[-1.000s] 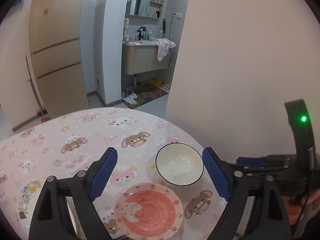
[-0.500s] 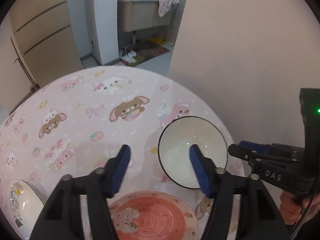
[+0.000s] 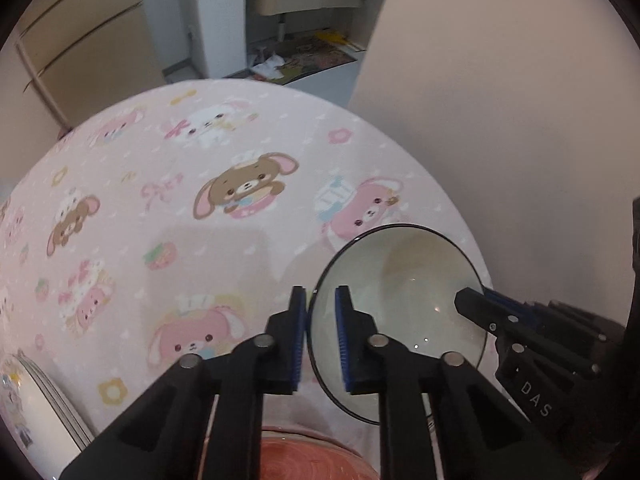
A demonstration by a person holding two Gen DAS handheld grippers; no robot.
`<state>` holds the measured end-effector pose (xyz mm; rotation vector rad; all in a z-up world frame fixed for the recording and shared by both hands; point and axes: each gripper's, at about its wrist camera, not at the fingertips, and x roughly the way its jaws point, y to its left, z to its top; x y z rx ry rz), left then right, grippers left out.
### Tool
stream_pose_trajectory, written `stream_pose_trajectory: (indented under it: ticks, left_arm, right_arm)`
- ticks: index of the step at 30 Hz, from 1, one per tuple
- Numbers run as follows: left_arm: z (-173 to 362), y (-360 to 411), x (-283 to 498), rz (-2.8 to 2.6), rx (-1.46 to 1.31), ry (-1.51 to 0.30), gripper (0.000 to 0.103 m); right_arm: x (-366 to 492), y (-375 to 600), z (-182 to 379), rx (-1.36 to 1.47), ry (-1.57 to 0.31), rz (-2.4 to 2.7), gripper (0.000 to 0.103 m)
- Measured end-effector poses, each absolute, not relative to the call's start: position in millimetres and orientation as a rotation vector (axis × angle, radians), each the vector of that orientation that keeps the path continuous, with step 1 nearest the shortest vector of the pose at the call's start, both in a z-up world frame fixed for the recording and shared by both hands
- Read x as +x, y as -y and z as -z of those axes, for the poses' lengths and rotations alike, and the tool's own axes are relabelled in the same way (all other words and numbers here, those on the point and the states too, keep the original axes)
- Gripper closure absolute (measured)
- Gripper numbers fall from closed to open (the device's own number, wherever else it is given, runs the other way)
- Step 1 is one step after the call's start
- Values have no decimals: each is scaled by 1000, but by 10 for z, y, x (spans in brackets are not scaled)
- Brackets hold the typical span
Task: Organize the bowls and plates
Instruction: 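Move both tools to the rim of the black-rimmed white bowl, then close both tools on the rim of the black-rimmed white bowl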
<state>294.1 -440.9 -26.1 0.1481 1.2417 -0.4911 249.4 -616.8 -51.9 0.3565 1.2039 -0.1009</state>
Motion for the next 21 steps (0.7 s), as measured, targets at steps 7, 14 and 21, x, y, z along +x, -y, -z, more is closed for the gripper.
stream_pose_trajectory:
  ticks: [7,14,21]
  left_arm:
    - [292,4405,2999,519,152,-1267,93]
    - [531,4533,3101,531,191,-1372,93]
    - [631,4575,3173,541,169,-1435,88]
  right_arm:
    - [2561,6165,619,381,-1228,103,97]
    - [2599,6195,729,427,-1242,69,96]
    - [2601,6278,851,523,-1240,17,94]
